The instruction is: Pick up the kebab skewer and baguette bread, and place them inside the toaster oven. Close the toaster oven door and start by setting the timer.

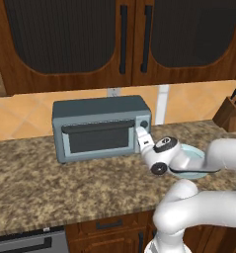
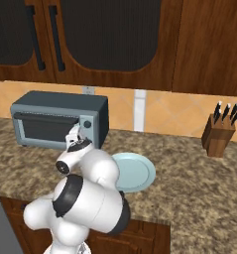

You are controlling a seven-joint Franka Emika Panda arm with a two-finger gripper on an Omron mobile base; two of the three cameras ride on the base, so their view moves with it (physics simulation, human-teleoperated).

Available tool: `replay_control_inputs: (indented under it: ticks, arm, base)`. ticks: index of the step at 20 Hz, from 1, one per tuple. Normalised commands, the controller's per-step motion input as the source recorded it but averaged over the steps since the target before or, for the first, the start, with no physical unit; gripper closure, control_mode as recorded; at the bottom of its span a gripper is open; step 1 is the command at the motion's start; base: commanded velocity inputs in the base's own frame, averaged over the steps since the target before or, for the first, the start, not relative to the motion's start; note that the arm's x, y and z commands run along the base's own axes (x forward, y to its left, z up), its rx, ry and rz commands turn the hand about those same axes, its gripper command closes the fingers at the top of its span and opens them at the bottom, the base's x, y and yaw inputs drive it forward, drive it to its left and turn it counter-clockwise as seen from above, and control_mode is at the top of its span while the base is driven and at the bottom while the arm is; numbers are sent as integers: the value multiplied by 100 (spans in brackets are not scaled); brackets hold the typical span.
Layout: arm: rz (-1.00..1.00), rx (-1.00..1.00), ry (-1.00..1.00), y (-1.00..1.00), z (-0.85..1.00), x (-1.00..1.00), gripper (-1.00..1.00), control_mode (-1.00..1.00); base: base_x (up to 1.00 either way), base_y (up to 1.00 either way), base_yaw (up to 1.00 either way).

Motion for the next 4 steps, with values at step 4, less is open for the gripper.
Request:
replay_control_inputs:
  ticks: [4]
  arm:
    - [-34,78,-24,0,0,0,100,-100]
  base:
    - [0,0,0]
